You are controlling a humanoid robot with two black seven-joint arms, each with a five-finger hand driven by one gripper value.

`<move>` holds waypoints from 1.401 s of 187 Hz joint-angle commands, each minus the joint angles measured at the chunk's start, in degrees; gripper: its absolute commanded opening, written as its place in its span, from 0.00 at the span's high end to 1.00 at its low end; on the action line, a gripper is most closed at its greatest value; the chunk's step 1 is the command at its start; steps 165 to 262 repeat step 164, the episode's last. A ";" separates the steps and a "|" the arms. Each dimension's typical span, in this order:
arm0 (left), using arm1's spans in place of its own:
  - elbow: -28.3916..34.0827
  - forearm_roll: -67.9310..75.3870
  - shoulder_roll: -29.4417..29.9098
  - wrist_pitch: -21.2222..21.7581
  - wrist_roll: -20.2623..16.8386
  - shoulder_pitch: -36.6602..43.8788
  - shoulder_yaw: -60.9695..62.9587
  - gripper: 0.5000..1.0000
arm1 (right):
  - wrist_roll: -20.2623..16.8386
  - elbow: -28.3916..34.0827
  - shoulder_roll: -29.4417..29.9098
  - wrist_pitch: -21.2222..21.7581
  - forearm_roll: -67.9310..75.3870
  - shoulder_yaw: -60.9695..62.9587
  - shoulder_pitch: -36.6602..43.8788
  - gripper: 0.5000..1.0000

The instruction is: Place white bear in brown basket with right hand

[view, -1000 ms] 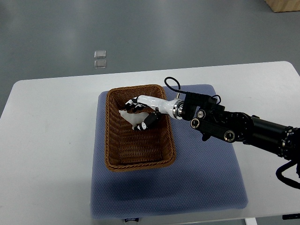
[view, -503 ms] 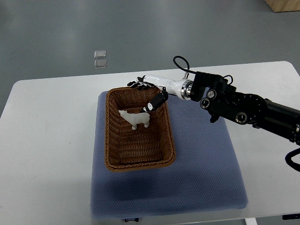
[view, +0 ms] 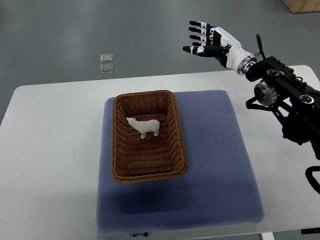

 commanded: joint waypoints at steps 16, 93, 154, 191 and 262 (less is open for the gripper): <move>0.00 -0.01 0.00 0.00 0.08 0.00 0.00 0.00 | 0.03 -6.00 0.16 0.74 18.71 4.32 -2.26 0.17; -0.18 -0.01 0.00 0.00 0.08 0.00 -0.08 0.00 | 0.03 -9.52 0.78 14.71 36.72 4.49 -9.11 0.14; -0.09 -0.01 0.00 0.00 0.08 0.00 -0.08 0.00 | 0.03 -9.52 1.13 15.85 37.16 4.49 -9.55 0.14; 0.00 -0.01 0.00 0.09 0.08 0.00 -0.08 0.00 | 0.03 -9.52 1.48 15.50 37.08 4.49 -9.55 0.14; 0.00 -0.01 0.00 0.09 0.08 0.00 -0.08 0.00 | 0.03 -9.52 1.48 15.50 37.08 4.49 -9.55 0.14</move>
